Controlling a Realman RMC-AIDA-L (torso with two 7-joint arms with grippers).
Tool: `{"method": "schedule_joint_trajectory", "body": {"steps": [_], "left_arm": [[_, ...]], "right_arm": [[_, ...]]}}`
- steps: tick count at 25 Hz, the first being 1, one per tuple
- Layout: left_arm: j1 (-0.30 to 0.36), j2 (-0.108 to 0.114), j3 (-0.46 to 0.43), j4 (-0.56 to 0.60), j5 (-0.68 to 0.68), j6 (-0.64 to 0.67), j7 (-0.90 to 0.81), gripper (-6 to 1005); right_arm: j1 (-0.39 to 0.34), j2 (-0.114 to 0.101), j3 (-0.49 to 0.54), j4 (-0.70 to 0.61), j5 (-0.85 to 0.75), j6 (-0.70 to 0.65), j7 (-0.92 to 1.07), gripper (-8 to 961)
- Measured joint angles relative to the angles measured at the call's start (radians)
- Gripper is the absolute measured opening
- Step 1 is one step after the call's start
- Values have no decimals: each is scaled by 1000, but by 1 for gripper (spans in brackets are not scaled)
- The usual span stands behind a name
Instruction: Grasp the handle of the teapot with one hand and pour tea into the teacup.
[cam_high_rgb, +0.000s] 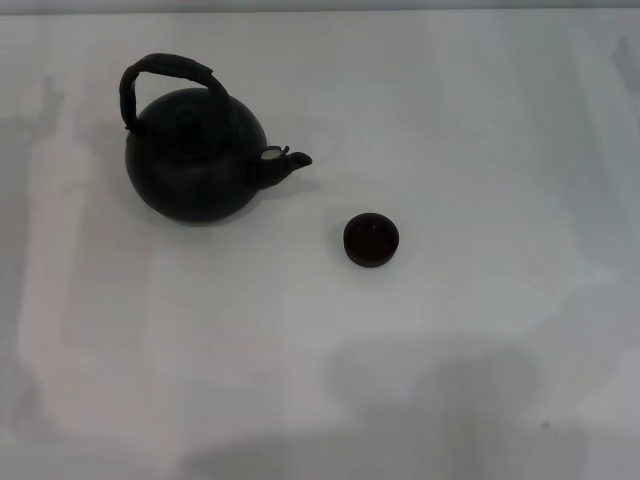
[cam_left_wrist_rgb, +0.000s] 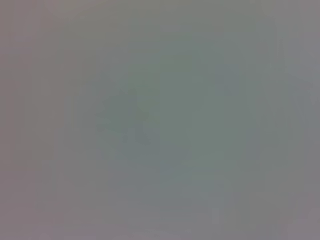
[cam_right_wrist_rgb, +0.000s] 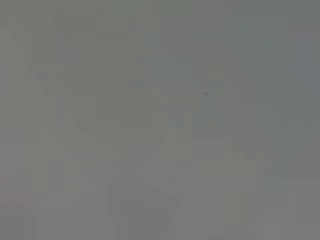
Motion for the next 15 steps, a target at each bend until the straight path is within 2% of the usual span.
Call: {"method": "schedule_joint_trajectory", "body": {"steps": [15], "left_arm": [[20,-4,0,0,10,25,39,883]], "right_arm": [[-14,0,-11,0,-2,10,-1,856]]}}
